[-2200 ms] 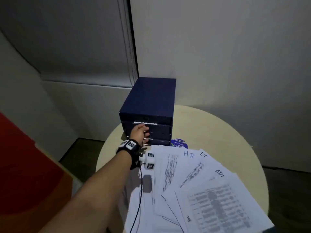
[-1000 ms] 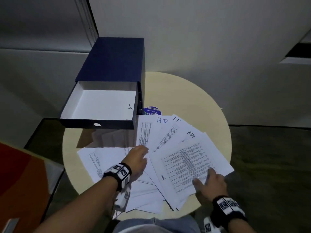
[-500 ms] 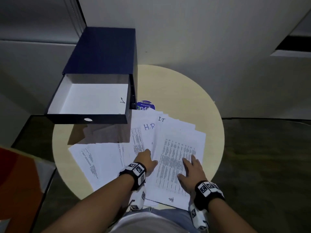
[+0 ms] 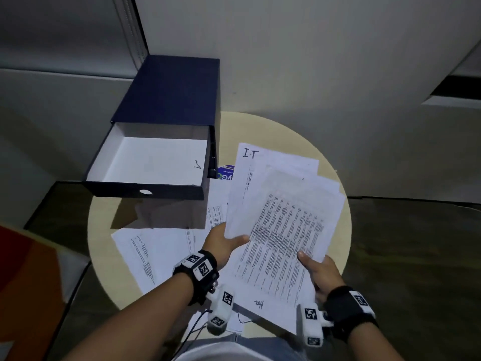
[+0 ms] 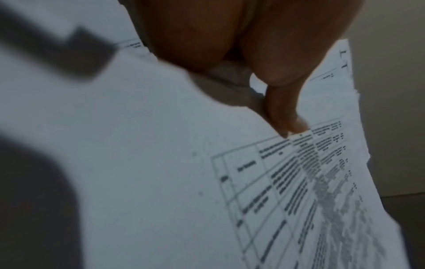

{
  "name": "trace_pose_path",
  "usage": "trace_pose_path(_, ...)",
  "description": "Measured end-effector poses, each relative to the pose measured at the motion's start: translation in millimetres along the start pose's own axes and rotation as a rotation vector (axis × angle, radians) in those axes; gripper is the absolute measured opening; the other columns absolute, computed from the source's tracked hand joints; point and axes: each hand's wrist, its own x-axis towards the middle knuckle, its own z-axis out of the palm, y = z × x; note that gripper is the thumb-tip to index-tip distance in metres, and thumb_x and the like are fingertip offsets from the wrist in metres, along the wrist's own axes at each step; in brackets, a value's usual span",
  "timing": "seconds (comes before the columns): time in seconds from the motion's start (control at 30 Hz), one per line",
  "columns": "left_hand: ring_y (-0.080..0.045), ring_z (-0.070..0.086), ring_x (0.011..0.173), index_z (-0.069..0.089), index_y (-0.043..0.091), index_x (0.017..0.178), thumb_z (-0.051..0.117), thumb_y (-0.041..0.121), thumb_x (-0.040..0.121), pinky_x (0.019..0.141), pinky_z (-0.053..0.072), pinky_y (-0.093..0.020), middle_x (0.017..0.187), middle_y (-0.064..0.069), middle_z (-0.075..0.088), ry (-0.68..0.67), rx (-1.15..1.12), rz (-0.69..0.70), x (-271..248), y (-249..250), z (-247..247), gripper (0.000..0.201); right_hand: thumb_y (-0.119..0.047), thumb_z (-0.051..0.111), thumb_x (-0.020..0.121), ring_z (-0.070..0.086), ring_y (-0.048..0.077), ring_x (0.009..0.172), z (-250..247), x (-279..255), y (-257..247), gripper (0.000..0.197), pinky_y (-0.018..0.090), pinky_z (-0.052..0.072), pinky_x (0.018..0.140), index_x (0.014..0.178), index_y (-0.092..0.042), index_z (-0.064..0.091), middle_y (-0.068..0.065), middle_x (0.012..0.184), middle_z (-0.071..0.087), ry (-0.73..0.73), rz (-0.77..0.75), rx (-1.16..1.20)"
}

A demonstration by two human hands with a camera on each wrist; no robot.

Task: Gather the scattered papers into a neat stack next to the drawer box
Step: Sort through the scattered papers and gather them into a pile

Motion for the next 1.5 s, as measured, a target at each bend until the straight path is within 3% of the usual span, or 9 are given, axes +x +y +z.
trace_pose_path(0.1,-0.007,0.058,0.068,0.060,0.018,0.083,0.054,0.047,0.093,0.064,0.042,-0.023,0.074,0.010,0.063,0.037,0.236,-0.030,-4,-5,-15,0.032,-0.020,0.074,0.087,0.073,0.016,0.068,11,-18,-14,0.024,0.037,0.060,0.068,0.095,0.001,0.065,0.008,0.078,0.076,-0.074,-0.046,0.029)
trace_pose_path(0.2,-0.013,0.055,0.064,0.057,0.013,0.075,0.048,0.043,0.096,0.063,0.042,-0.026,0.069,0.004,0.059,0.106,0.528,-0.073,-9,-23,-42,0.037,-0.011,0.059,0.097,0.038,0.006,0.026,22,-27,-12,0.031,0.026,0.037,0.049,0.067,-0.011,0.052,-0.009,0.034,0.042,-0.001,-0.062,-0.063)
trace_pose_path(0.37,-0.027,0.062,0.104,0.064,0.025,0.095,0.058,0.019,0.086,0.085,0.050,-0.032,0.115,-0.006,0.060,0.472,0.583,-0.228,-28,-57,-111,0.012,-0.018,0.061,0.096,0.025,0.014,0.035,28,-4,17,0.039,0.025,0.025,0.048,0.064,-0.010,0.042,0.005,0.042,0.030,0.075,0.067,-0.207)
trace_pose_path(0.53,-0.033,0.050,0.125,0.036,0.015,0.142,0.062,0.025,0.088,0.100,0.042,-0.035,0.142,-0.013,0.044,0.508,0.489,-0.452,-35,-64,-130,0.060,-0.022,0.061,0.095,0.042,0.023,0.049,36,-3,23,0.031,0.029,0.034,0.053,0.094,0.008,0.056,0.013,0.059,0.049,0.114,0.120,-0.287)
trace_pose_path(0.73,-0.025,0.057,0.093,0.041,0.017,0.128,0.061,0.015,0.090,0.077,0.044,-0.026,0.111,-0.006,0.056,0.444,0.409,-0.392,-21,-70,-106,0.043,-0.014,0.060,0.095,0.038,0.020,0.044,28,-6,15,0.027,0.021,0.031,0.042,0.077,0.002,0.049,0.013,0.058,0.045,0.199,0.140,-0.325)
trace_pose_path(0.93,-0.036,0.058,0.070,0.042,0.013,0.059,0.063,0.025,0.088,0.069,0.053,-0.034,0.084,-0.020,0.046,0.475,0.605,-0.344,-9,-55,-81,0.038,-0.009,0.057,0.096,0.046,0.023,0.051,16,-13,5,0.013,0.032,0.038,0.054,0.095,0.002,0.050,0.012,0.060,0.049,0.267,0.186,-0.228)
trace_pose_path(1.1,-0.039,0.059,0.103,0.055,-0.002,0.114,0.055,0.024,0.095,0.089,0.050,-0.040,0.129,-0.016,0.041,0.667,0.474,-0.272,-16,-36,-84,0.032,-0.014,0.058,0.096,0.049,0.024,0.051,14,-16,8,0.022,0.029,0.036,0.050,0.099,0.008,0.056,0.013,0.060,0.053,0.270,0.147,-0.312)
trace_pose_path(1.4,-0.033,0.061,0.071,0.031,0.017,0.135,0.039,0.008,0.096,0.060,0.044,-0.035,0.076,-0.008,0.057,0.321,1.003,0.098,-40,13,-61,0.040,-0.016,0.055,0.098,0.049,0.023,0.053,12,-10,11,0.020,0.028,0.037,0.051,0.090,0.002,0.054,0.012,0.063,0.053,0.247,0.146,-0.312)
trace_pose_path(1.5,-0.033,0.066,0.076,0.028,0.024,0.137,0.044,0.002,0.090,0.064,0.051,-0.037,0.091,-0.004,0.063,0.085,1.204,0.263,-57,21,-27,0.054,-0.017,0.056,0.098,0.049,0.024,0.053,11,-5,16,0.025,0.028,0.038,0.052,0.087,0.004,0.053,0.013,0.061,0.051,0.237,0.146,-0.309)
